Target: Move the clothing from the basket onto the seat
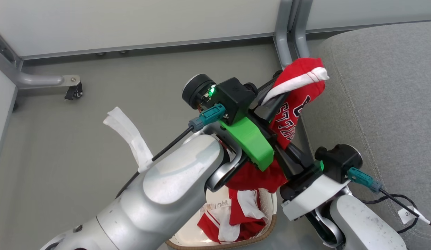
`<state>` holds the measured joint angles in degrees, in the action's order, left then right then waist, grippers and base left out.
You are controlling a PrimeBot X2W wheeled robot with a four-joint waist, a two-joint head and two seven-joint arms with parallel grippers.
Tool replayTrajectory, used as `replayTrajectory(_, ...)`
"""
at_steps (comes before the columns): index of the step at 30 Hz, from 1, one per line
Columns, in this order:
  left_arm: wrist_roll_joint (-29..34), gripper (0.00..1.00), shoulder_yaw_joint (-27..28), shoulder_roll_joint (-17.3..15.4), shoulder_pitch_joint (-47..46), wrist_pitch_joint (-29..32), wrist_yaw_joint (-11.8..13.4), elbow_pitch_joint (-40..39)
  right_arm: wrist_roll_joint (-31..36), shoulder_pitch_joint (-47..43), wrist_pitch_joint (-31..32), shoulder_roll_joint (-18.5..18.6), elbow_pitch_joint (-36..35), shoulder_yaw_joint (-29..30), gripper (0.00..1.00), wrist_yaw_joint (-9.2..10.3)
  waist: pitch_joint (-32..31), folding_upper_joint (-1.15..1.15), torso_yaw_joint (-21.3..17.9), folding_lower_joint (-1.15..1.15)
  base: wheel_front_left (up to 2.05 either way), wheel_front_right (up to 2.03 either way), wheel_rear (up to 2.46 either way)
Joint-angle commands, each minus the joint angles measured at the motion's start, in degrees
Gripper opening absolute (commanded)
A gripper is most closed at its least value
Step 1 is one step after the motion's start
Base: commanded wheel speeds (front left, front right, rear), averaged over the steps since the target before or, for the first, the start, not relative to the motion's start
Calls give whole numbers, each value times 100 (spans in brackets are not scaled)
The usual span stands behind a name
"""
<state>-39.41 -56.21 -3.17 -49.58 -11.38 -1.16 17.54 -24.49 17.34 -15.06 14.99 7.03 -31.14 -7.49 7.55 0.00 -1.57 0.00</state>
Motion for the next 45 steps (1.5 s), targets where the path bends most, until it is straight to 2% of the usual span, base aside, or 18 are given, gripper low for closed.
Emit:
replayTrajectory(1,-41,0,6,-62,114,-36,28,123,-7,-115,-16,6,16,69,0,0,5,0,-1,0,0,0,0)
replayTrajectory(11,-250,0,-8,-26,187,-108,-135,642,38,-238,-16,96,51,305,0,0,112,0,37,0,0,0,0)
replayTrajectory(19,-346,0,-63,-2,108,-102,-118,808,133,-286,-16,38,51,453,0,0,95,0,29,0,0,0,0)
replayTrajectory(20,-347,29,-66,0,105,-105,-103,818,148,-299,-16,30,50,466,0,0,94,0,28,0,0,0,0)
replayTrajectory(21,-354,100,-53,1,107,-122,-80,830,155,-314,-16,25,50,477,0,0,95,0,26,0,0,0,0)
replayTrajectory(45,-359,100,-6,-272,326,-227,77,857,169,-396,-16,-65,70,711,0,0,123,0,-58,0,0,0,0)
